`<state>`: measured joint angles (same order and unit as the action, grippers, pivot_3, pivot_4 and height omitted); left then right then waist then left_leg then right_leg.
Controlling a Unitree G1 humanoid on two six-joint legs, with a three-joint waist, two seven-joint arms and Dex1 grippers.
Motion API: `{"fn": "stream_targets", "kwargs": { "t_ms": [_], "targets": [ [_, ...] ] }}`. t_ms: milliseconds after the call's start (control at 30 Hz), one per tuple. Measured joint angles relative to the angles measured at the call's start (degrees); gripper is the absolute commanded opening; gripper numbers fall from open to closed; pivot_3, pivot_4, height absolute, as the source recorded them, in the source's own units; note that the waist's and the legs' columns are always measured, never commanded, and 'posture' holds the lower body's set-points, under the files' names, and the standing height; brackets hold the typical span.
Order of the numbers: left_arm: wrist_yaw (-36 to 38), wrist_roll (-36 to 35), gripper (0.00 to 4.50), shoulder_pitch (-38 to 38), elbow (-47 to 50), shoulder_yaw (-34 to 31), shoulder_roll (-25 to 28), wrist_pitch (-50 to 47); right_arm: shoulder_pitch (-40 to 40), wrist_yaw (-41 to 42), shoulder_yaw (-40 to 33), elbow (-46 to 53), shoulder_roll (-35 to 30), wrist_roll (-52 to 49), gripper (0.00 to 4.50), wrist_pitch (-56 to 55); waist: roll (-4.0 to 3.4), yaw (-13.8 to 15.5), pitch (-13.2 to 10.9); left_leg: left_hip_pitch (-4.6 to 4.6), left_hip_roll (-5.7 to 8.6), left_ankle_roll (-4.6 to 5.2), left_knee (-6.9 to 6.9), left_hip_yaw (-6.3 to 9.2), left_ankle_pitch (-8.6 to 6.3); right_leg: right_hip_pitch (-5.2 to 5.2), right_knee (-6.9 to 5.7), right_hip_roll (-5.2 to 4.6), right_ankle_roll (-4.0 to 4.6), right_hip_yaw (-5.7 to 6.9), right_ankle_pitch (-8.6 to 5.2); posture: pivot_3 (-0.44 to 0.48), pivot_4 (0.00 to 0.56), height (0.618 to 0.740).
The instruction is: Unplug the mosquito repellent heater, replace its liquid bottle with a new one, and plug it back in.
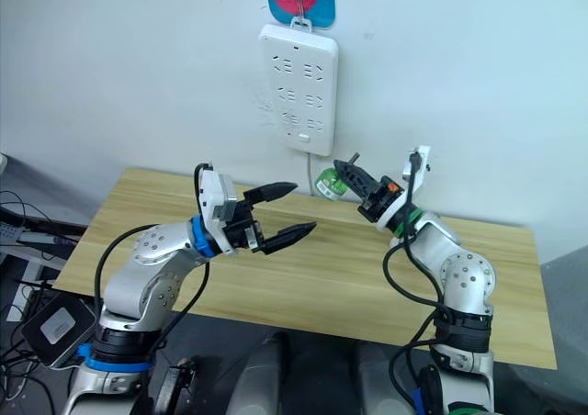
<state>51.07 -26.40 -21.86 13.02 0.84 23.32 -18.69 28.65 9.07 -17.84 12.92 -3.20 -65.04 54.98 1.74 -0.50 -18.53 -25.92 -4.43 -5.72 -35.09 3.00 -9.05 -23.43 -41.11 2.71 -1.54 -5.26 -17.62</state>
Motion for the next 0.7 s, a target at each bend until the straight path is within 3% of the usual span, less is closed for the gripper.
{"fn": "stream_targets", "kwargs": {
  "t_ms": [133,267,667,700],
  "targets": [
    [-5.38,0.92,4.5,-1.5,1.09,0.28,-4.32,1.42,-0.02,-12.27,-2.43,-0.55,0.67,-15.74,0.87,2.04,-0.02,-0.1,0.02,0.0,0.03,0.01,0.0,-0.04,0.0,0.0,0.01,0.01,0.0,-0.07,0.0,0.049,0.245,0.74],
    [-7.75,2.69,4.5,-2.53,0.53,1.99,-6.72,3.44,0.02,-19.67,-1.64,-0.59,-0.31,-25.17,0.87,0.87,-0.02,-0.51,0.03,0.0,0.04,0.03,0.0,-0.05,0.0,0.0,0.0,0.03,-0.01,-0.09,0.0,0.047,0.247,0.74],
    [-11.05,5.86,4.5,-5.25,-4.51,3.78,-11.27,8.63,0.04,-26.61,4.1,0.22,-3.58,-34.13,0.87,-5.17,-0.01,-1.06,0.05,-0.01,0.05,0.04,0.0,-0.05,0.0,0.0,0.01,0.05,-0.02,-0.11,0.0,0.037,0.254,0.74],
    [-11.13,6.0,4.32,-5.25,-4.58,3.85,-11.4,8.91,0.04,-26.68,4.52,0.22,-3.83,-34.32,0.87,-5.67,0.0,-1.07,0.05,0.0,0.05,0.04,0.01,-0.05,0.0,0.0,0.01,0.05,-0.02,-0.11,0.0,0.037,0.254,0.74]
  ]
}}
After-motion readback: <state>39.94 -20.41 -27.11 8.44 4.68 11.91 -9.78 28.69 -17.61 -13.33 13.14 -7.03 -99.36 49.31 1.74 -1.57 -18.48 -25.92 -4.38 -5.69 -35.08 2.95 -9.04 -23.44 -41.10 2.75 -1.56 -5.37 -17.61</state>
